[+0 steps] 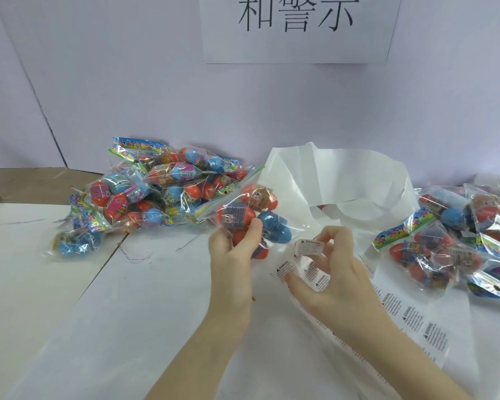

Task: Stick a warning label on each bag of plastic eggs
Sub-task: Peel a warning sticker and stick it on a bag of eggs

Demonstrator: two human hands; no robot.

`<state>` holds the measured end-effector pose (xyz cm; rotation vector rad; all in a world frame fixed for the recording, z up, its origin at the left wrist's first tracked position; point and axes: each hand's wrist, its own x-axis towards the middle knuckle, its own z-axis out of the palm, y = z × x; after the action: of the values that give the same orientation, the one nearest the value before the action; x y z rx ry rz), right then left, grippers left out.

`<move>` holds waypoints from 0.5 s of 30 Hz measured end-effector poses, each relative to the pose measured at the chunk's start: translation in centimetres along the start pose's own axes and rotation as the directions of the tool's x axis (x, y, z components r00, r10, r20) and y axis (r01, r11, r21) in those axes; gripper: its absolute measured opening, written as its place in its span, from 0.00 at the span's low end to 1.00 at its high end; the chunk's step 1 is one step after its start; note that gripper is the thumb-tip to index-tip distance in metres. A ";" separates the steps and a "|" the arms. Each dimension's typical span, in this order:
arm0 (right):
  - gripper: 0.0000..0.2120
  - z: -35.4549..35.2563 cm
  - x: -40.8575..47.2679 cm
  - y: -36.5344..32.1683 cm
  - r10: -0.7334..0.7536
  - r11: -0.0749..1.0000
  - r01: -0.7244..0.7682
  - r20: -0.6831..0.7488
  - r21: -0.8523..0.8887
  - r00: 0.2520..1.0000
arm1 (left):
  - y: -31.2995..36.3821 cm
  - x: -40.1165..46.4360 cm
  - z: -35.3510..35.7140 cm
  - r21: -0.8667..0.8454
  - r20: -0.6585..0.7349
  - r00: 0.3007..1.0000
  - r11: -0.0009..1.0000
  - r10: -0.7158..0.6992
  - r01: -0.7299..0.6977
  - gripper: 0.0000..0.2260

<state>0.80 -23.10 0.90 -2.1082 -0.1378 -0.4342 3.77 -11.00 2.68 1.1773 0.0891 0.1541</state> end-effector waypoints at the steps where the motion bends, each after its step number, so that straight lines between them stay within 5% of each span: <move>1: 0.23 0.0 0.1 -0.1 0.034 0.997 -0.035 0.007 0.063 0.999 | 0.0 0.0 0.0 0.021 -0.052 0.997 0.998 0.056 -0.055 0.04; 4: 0.24 -0.5 0.6 -0.4 0.128 0.942 -0.104 -0.053 0.319 0.990 | 0.4 0.0 -0.1 0.079 -0.136 0.960 0.968 0.245 -0.236 0.04; 9: 0.29 -2.0 1.2 -1.7 0.251 0.739 -0.182 -0.014 0.649 0.968 | 0.8 -0.3 -0.3 -0.039 0.159 0.982 0.995 0.097 -0.092 0.07; 15: 0.25 -3.0 1.5 -1.8 0.238 0.546 -0.260 0.150 0.796 0.960 | 1.3 -0.6 -0.3 -0.072 0.231 0.971 0.996 0.059 -0.044 0.06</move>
<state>0.98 -24.76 4.30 -1.1709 -0.0297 -0.1123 3.02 -10.37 3.78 1.1241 -0.1529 0.0627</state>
